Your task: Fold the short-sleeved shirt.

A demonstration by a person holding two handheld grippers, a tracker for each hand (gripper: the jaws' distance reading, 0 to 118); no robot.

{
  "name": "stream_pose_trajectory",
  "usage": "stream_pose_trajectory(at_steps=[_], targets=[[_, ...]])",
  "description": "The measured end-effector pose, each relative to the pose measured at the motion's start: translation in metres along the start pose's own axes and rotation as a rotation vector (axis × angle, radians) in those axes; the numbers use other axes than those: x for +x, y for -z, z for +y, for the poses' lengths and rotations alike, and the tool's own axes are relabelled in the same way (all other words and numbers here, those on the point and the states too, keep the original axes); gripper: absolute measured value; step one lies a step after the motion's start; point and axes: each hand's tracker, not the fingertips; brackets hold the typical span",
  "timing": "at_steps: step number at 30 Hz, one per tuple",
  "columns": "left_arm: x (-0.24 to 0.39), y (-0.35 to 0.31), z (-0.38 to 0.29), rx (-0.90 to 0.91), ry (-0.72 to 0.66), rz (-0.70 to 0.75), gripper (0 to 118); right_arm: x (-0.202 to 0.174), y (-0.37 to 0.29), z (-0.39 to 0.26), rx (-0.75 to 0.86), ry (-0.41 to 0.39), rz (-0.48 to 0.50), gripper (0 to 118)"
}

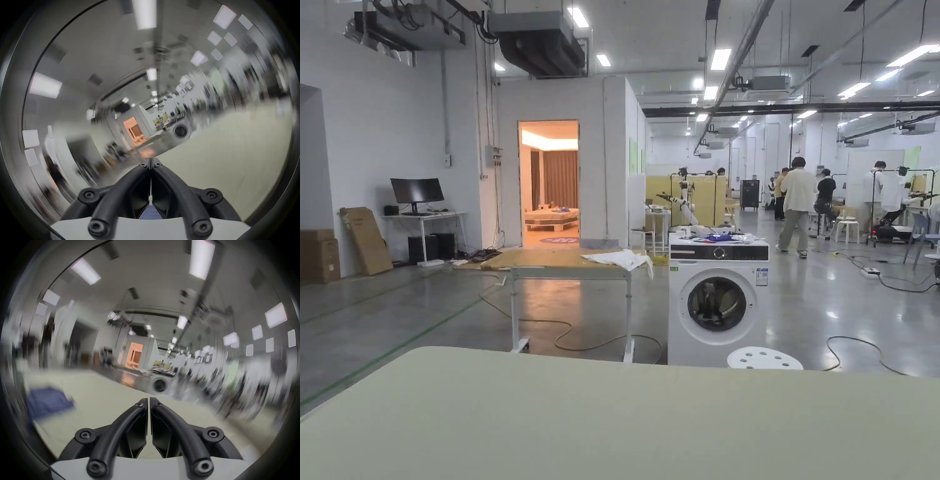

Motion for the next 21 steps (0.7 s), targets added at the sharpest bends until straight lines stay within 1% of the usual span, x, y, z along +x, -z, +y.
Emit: stream_pose_trajectory(at_steps=[1, 2, 3, 4, 5, 6, 7, 8, 9, 10, 11, 12, 13, 14, 15, 16, 17, 18, 19, 20, 21], targets=[[0.01, 0.003, -0.005, -0.002, 0.222, -0.004, 0, -0.011, 0.004, 0.0, -0.016, -0.208, -0.028, 1], [0.02, 0.005, -0.011, -0.018, 0.401, -0.012, 0, -0.021, 0.007, -0.005, -0.03, -0.402, -0.044, 1], [0.029, 0.007, -0.02, -0.049, 0.545, -0.038, 0, -0.033, 0.01, -0.013, -0.037, -0.6, -0.047, 1], [0.038, 0.007, -0.03, -0.063, 0.641, -0.084, 0, -0.039, 0.009, -0.028, -0.026, -0.804, -0.037, 1], [0.048, 0.008, -0.04, -0.084, 0.689, -0.147, 0, -0.04, 0.003, -0.048, 0.031, -0.982, -0.004, 1], [0.056, 0.008, -0.049, -0.099, 0.695, -0.191, 0, -0.08, 0.012, -0.055, 0.1, -1.12, 0.023, 1], [0.063, 0.007, -0.057, -0.118, 0.732, -0.244, 0, -0.1, 0.013, -0.069, 0.146, -1.234, 0.07, 1], [0.066, 0.007, -0.056, -0.031, 0.808, -0.22, 0, -0.111, 0.014, -0.078, 0.105, -1.261, 0.104, 2], [0.066, 0.007, -0.06, -0.043, 0.811, -0.226, 0, -0.12, 0.015, -0.08, 0.068, -1.245, 0.134, 2], [0.064, 0.006, -0.059, -0.032, 0.792, -0.212, 0, -0.092, 0.011, -0.088, 0.052, -1.173, 0.154, 2], [0.061, 0.006, -0.056, -0.027, 0.744, -0.192, 0, -0.09, 0.013, -0.084, 0.05, -1.097, 0.132, 2], [0.057, 0.007, -0.053, -0.063, 0.575, -0.203, 0, -0.09, 0.016, -0.076, 0.05, -1.009, 0.083, 2], [0.045, 0.009, -0.045, -0.056, 0.416, -0.157, 0, -0.088, 0.018, -0.062, 0.082, -0.881, 0.001, 2], [0.033, 0.011, -0.035, -0.065, 0.238, -0.13, 0, -0.07, 0.016, -0.049, 0.119, -0.707, -0.056, 2], [0.022, 0.013, -0.029, -0.072, 0.082, -0.119, 0, -0.061, 0.015, -0.035, 0.135, -0.544, -0.092, 2], [0.008, 0.013, -0.024, -0.067, -0.105, -0.118, 0, -0.047, 0.014, -0.017, 0.135, -0.317, -0.118, 2], [-0.004, 0.014, -0.021, -0.033, -0.277, -0.113, 0, -0.032, 0.014, -0.005, 0.107, -0.129, -0.114, 2], [-0.011, 0.012, -0.022, 0.007, -0.419, -0.119, 0, -0.019, 0.015, 0.002, 0.058, 0.029, -0.08, 2], [-0.017, 0.008, -0.025, 0.047, -0.565, -0.134, 0, -0.003, 0.016, 0.007, 0.019, 0.221, -0.042, 2], [-0.02, 0.004, -0.028, 0.113, -0.647, -0.142, 0, 0.011, 0.017, 0.008, -0.007, 0.381, -0.006, 2], [-0.016, 0.0, -0.031, 0.129, -0.704, -0.144, 0, 0.02, 0.017, 0.006, -0.026, 0.477, 0.022, 1]])
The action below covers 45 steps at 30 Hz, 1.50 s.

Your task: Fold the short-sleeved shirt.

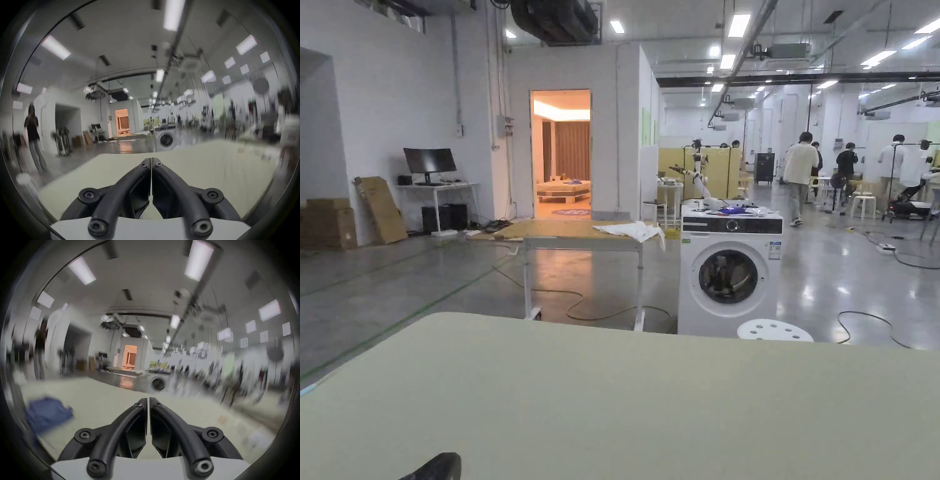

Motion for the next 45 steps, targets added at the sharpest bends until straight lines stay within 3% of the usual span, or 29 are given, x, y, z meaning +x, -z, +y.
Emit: stream_pose_trajectory(at_steps=[1, 3, 5, 7, 10, 15, 19, 24, 25, 28, 32, 33, 37, 40, 43, 45], targets=[[0.001, -0.003, -0.003, -0.001, -0.001, 0.014, 0, 0.009, 0.002, 0.001, -0.029, 0.083, 0.015, 1], [0.007, -0.007, -0.008, -0.061, 0.1, 0.016, 0, 0.017, 0.003, -0.002, -0.049, 0.132, 0.023, 1], [0.016, -0.008, -0.009, -0.068, 0.216, 0.035, 0, 0.011, 0.002, -0.006, -0.026, 0.026, 0.022, 1], [0.016, -0.008, -0.009, -0.088, 0.188, 0.046, 0, 0.004, 0.002, -0.007, -0.022, -0.018, 0.019, 1], [0.011, -0.012, -0.006, -0.071, 0.132, 0.055, 0, -0.004, 0.002, -0.002, -0.024, 0.042, 0.112, 1], [-0.008, -0.033, -0.003, -0.086, 0.118, 0.147, 0, -0.029, 0.013, -0.002, -0.016, -0.019, 0.186, 1], [-0.025, -0.053, -0.004, -0.112, 0.089, 0.208, 0, -0.049, 0.024, -0.005, -0.034, 0.034, 0.307, 1], [-0.043, -0.065, -0.016, -0.186, 0.108, 0.273, 0, -0.067, 0.034, -0.015, -0.068, 0.036, 0.353, 1], [-0.049, -0.066, -0.019, -0.196, 0.103, 0.282, 3, -0.073, 0.04, -0.056, -0.075, 0.035, 0.365, 1], [-0.067, -0.056, -0.03, -0.301, 0.071, 0.27, 21, -0.078, 0.039, -0.061, -0.091, 0.017, 0.38, 1], [-0.099, -0.01, -0.08, -0.442, 0.027, 0.214, 68, -0.074, 0.038, -0.075, -0.14, 0.023, 0.381, 1], [-0.106, 0.003, -0.093, -0.491, 0.014, 0.195, 75, -0.071, 0.037, -0.079, -0.156, 0.036, 0.379, 1], [-0.142, 0.069, -0.151, -0.685, -0.078, 0.144, 78, -0.048, 0.028, -0.098, -0.234, 0.031, 0.355, 1], [-0.162, 0.112, -0.183, -0.795, -0.067, 0.167, 80, -0.027, 0.02, -0.11, -0.314, -0.006, 0.266, 1], [-0.18, 0.148, -0.217, -0.889, -0.104, 0.105, 82, -0.004, 0.016, -0.12, -0.38, 0.067, 0.189, 1], [-0.187, 0.161, -0.234, -0.961, -0.141, 0.155, 82, 0.01, 0.014, -0.127, -0.422, 0.117, 0.155, 1]])
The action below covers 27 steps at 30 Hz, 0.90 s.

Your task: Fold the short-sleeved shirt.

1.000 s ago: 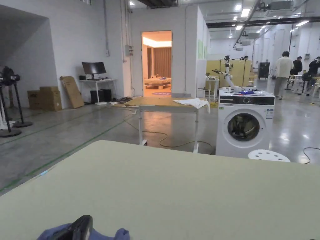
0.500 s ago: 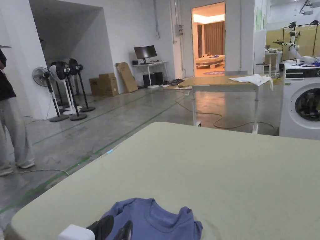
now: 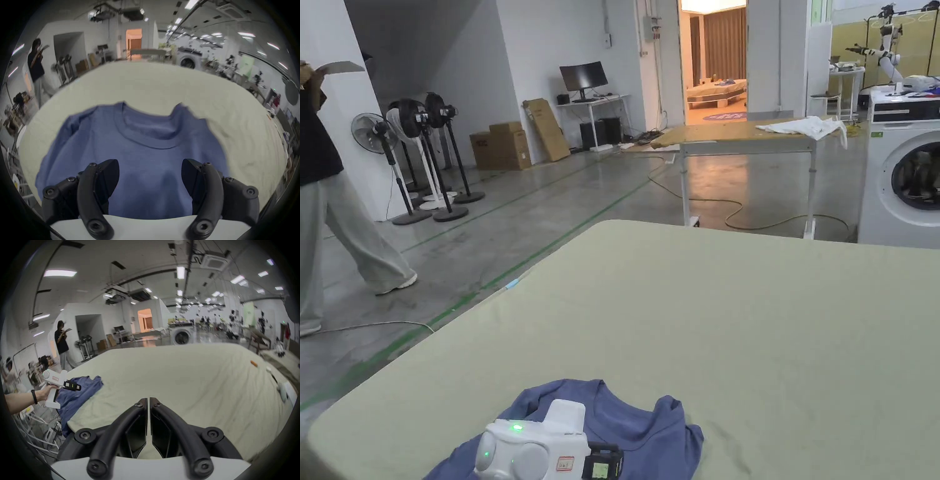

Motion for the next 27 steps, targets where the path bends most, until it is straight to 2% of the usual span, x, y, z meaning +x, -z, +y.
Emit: stream_pose_trajectory(at_steps=[2, 4, 6, 7, 10, 11, 15, 16, 18, 21, 25, 27], targets=[[-0.003, 0.022, 0.0, -0.057, -0.025, 0.051, 81, 0.01, -0.004, -0.004, -0.02, 0.02, -0.042, 1], [-0.013, 0.039, 0.001, -0.052, -0.023, 0.031, 82, 0.02, -0.006, -0.011, -0.041, 0.034, -0.065, 1], [-0.009, 0.037, 0.003, -0.061, 0.018, 0.064, 77, 0.028, -0.007, -0.021, -0.079, 0.078, -0.087, 1], [-0.008, 0.035, 0.001, -0.062, 0.065, 0.065, 69, 0.032, -0.007, -0.025, -0.096, 0.102, -0.092, 1], [-0.007, 0.038, 0.002, -0.057, 0.048, 0.066, 28, 0.042, -0.008, -0.04, -0.137, 0.167, -0.113, 1], [0.002, 0.033, -0.004, -0.054, 0.059, 0.084, 0, 0.044, -0.01, -0.042, -0.137, 0.177, -0.112, 1], [0.015, 0.032, -0.004, -0.078, 0.131, 0.136, 0, 0.045, -0.02, -0.043, -0.116, 0.176, -0.128, 1], [0.013, 0.03, -0.001, -0.085, 0.119, 0.132, 0, 0.046, -0.023, -0.042, -0.105, 0.171, -0.131, 1], [0.006, 0.021, 0.005, -0.086, 0.006, 0.085, 0, 0.049, -0.03, -0.04, -0.082, 0.17, -0.136, 1], [0.007, -0.025, 0.03, 0.065, -0.152, 0.024, 0, 0.052, -0.038, -0.035, -0.052, 0.175, -0.141, 1], [0.011, -0.085, 0.08, 0.212, -0.123, 0.014, 0, 0.061, -0.045, -0.036, -0.032, 0.192, -0.147, 1], [0.012, -0.109, 0.109, 0.3, -0.167, -0.014, 0, 0.065, -0.05, -0.037, -0.022, 0.193, -0.154, 1]])
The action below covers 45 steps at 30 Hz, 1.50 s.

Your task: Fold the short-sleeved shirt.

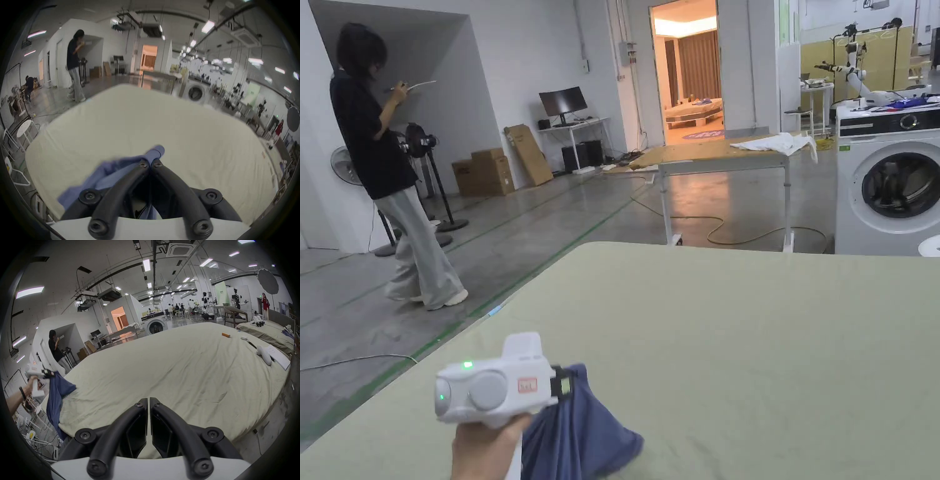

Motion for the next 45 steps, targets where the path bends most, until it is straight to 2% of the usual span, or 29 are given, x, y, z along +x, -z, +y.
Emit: stream_pose_trajectory(at_steps=[2, 8, 13, 15, 19, 23, 28, 30, 33, 34, 36, 37, 38, 43, 45], targets=[[0.021, -0.021, 0.04, 0.1, 0.035, -0.017, 0, 0.003, -0.007, 0.001, 0.013, 0.008, -0.012, 1], [0.114, -0.042, 0.124, 0.229, 0.221, -0.167, 0, 0.017, -0.024, -0.002, 0.052, 0.026, -0.044, 1], [0.226, -0.012, 0.113, 0.176, 0.39, -0.334, 0, 0.027, -0.041, -0.006, 0.078, 0.072, -0.078, 1], [0.27, 0.003, 0.087, 0.139, 0.427, -0.433, 0, 0.031, -0.051, -0.006, 0.098, 0.076, -0.101, 1], [0.365, 0.032, -0.008, -0.031, 0.454, -0.65, 0, 0.045, -0.074, -0.013, 0.117, 0.097, -0.164, 1], [0.432, 0.034, -0.133, -0.272, 0.37, -0.897, 0, 0.056, -0.094, -0.02, 0.112, 0.11, -0.24, 1], [0.478, -0.002, -0.271, -0.474, 0.451, -1.075, 0, 0.064, -0.103, -0.031, 0.096, 0.134, -0.286, 1], [0.488, -0.014, -0.307, -0.549, 0.422, -1.091, 0, 0.063, -0.1, -0.032, 0.078, 0.137, -0.282, 1], [0.486, -0.025, -0.333, -0.524, 0.462, -1.059, 0, 0.055, -0.094, -0.031, 0.065, 0.111, -0.267, 1], [0.479, -0.025, -0.329, -0.521, 0.46, -1.072, 7, 0.052, -0.09, -0.03, 0.065, 0.097, -0.253, 1], [0.455, -0.027, -0.309, -0.533, 0.371, -1.135, 53, 0.044, -0.081, -0.026, 0.07, 0.078, -0.229, 1], [0.44, -0.033, -0.292, -0.481, 0.345, -1.111, 75, 0.039, -0.076, -0.023, 0.078, 0.063, -0.211, 1], [0.424, -0.04, -0.274, -0.392, 0.337, -1.082, 85, 0.035, -0.071, -0.019, 0.089, 0.047, -0.189, 1], [0.321, -0.095, -0.172, 0.036, 0.347, -0.881, 85, 0.01, -0.053, 0.007, 0.143, -0.048, -0.086, 1], [0.286, -0.128, -0.15, 0.219, 0.373, -0.714, 85, -0.002, -0.05, 0.018, 0.172, -0.101, -0.058, 1]])
